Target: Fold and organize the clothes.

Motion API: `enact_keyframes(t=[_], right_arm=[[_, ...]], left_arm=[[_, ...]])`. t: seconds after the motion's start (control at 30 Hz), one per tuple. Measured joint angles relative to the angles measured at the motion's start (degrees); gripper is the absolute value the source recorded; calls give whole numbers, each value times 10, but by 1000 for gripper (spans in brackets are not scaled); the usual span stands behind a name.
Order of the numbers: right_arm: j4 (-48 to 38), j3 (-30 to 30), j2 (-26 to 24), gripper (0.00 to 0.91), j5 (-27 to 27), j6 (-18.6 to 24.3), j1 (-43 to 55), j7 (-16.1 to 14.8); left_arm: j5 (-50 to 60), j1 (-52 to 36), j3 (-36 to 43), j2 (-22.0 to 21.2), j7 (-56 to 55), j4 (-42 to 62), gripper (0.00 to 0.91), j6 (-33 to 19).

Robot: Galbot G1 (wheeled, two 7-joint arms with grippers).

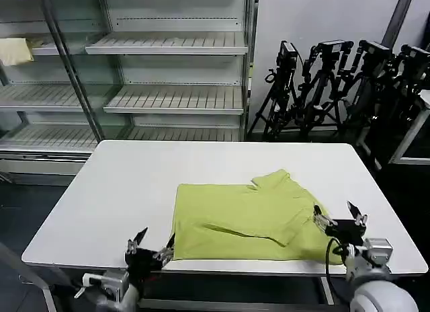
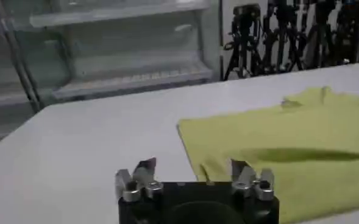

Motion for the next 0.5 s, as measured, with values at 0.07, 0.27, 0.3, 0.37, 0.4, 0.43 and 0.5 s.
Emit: enact_keyframes(t=[0.07,0.27,0.3,0.37,0.4,0.43,0.5], right_arm=[[-21,-13,-1,907,12,-1,27,5],[-91,-51,-9,907,41,-4,111,16],[-104,-58,-11,907,45,-4,126,17],[-129,-71,-13,907,53,-5,152,18],[-141,-76,-13,907,55,-6,164,19],[-156,-83,-13,907,58,-6,178,19],[-182,-96,-13,907,63,-6,202,18]], left_arm=[[-18,-29,8,4,-6,15,907,2],[-70,-130,46,8,-22,68,907,9],[-77,-146,53,7,-23,78,907,10],[-92,-181,68,5,-28,101,907,11],[-99,-199,76,4,-31,113,907,11],[-105,-215,83,3,-33,124,907,11],[-118,-249,100,-1,-37,147,907,12]])
